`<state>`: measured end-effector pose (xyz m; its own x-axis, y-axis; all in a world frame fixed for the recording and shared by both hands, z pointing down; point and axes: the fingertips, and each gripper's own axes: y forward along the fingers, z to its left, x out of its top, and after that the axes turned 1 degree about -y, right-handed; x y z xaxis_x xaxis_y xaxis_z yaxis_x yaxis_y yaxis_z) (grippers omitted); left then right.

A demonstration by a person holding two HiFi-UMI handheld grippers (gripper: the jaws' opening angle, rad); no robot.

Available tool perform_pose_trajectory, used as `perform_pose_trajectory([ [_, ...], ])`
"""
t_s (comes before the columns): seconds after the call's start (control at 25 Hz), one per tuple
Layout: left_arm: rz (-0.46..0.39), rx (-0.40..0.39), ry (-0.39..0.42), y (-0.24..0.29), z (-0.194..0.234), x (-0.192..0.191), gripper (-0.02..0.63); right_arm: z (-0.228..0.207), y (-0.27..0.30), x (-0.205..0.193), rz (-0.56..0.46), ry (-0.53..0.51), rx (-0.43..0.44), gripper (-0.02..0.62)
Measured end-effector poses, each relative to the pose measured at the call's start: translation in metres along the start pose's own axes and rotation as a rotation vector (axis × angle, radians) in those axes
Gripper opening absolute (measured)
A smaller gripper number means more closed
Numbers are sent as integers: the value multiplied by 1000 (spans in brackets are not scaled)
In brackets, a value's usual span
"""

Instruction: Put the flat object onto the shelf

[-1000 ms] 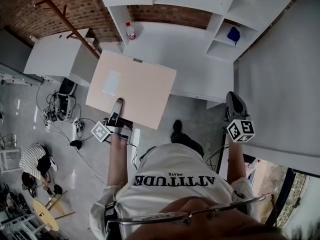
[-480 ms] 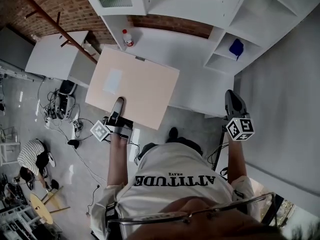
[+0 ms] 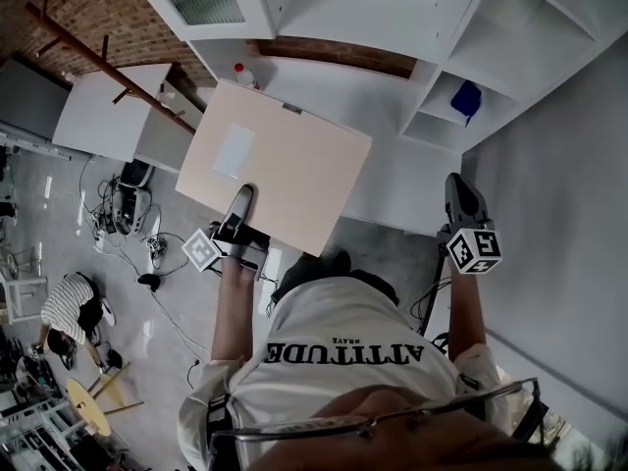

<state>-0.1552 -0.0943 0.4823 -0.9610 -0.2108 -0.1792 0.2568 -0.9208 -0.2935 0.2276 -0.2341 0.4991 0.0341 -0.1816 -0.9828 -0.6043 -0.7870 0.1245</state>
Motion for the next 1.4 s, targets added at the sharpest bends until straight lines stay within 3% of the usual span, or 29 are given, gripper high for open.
perform_pose_trajectory([
  [0.64, 246, -59, -39, 121, 9, -3, 295, -16, 33, 21, -23, -19, -128, 26],
  [0.8, 251, -36, -6, 157, 16, 2, 295, -17, 43, 25, -28, -24, -158, 26],
  [1.08, 229, -39, -54, 209, 14, 1, 295, -21, 44, 27, -28, -31, -203, 26],
  [1.4, 183, -31, -23, 255, 10, 8, 295, -17, 50, 32, -21, -49, -230, 26],
])
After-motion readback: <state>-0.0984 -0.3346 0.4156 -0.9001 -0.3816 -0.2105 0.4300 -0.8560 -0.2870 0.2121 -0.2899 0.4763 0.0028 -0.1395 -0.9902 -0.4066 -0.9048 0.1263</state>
